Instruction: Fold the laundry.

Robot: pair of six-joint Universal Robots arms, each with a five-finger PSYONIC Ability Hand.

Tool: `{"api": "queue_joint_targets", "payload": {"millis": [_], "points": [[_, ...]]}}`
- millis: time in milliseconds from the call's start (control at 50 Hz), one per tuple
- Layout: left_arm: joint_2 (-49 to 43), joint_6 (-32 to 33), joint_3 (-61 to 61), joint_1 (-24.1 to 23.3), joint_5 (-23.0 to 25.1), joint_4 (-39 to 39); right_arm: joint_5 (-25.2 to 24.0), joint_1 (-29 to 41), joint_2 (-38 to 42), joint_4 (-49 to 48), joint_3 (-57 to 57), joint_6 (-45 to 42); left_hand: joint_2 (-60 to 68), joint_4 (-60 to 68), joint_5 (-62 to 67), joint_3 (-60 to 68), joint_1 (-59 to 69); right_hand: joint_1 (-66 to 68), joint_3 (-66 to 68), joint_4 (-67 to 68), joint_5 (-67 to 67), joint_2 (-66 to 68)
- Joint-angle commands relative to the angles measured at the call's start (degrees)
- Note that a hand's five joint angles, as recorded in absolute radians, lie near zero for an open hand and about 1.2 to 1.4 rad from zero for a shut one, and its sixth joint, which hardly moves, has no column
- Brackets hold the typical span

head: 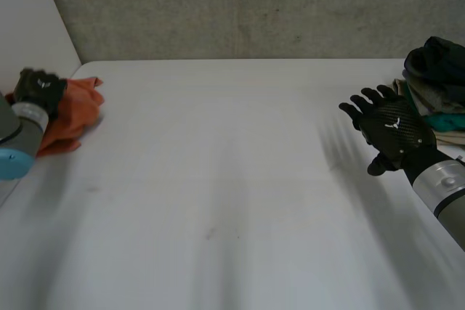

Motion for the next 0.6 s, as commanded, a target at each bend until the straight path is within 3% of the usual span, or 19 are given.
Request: {"api": "queue_joint_targets", "payload": {"millis": [20,80,180,300,400,500,540,560,600], "points": [[17.66,-13.29,-9.91,-9.37,0.16,1.22,1.31,0.02,-0.73,-0.28,-0.45,0.64,13.05,11.46,17.43,12.63,19.56,-3.42,-1.89,-2.01,-2.36,-2.31],[25.11,-22.32,-12.89,-15.77,0.25,0.95,3.16,0.02,-0.82,-0.19,-0.72,0.82,13.05,11.46,17.43,12.63,19.56,-3.42,-1.89,-2.01,-2.36,-2.31],[34.02,-30.97,-16.33,-22.65,0.51,1.21,5.27,-0.07,-0.91,-0.10,-1.16,0.91,13.05,11.46,17.43,12.63,19.56,-3.42,-1.89,-2.01,-2.36,-2.31],[33.33,-32.21,-16.33,-28.62,0.16,-0.27,5.80,-0.07,-1.52,0.07,-1.07,1.26,13.05,11.46,17.43,12.63,19.56,-3.42,-1.89,-2.01,-2.36,-2.31],[28.86,-31.77,-16.33,-36.53,-0.19,-3.44,5.80,-0.07,-1.52,0.16,-0.98,1.35,13.05,11.46,17.43,12.63,19.56,-3.42,-1.89,-2.01,-2.36,-2.31],[23.67,-31.68,-17.03,-37.07,-0.28,-4.58,5.80,-0.07,-1.52,1.13,-1.07,1.52,12.07,10.48,16.45,11.65,18.59,-3.42,-1.89,-2.01,-2.36,-2.31],[22.52,-31.77,-17.38,-37.25,-0.28,-5.29,5.80,0.02,-1.52,2.00,-1.24,1.52,2.36,0.77,6.74,1.94,8.87,-3.42,-1.89,-2.01,-2.36,-2.31],[21.82,-31.68,-17.82,-37.51,-0.28,-6.25,5.80,0.02,-1.61,2.27,-1.33,1.61,-9.02,-10.61,-4.64,-9.44,-2.50,-3.42,-1.89,-2.01,-2.36,-2.31],[21.29,-31.50,-18.35,-37.77,-0.45,-7.31,5.80,0.02,-1.61,2.97,-1.42,1.87,-16.17,-17.76,-11.79,-16.59,-9.65,-3.42,-1.89,-2.01,-2.36,-2.31]]}}
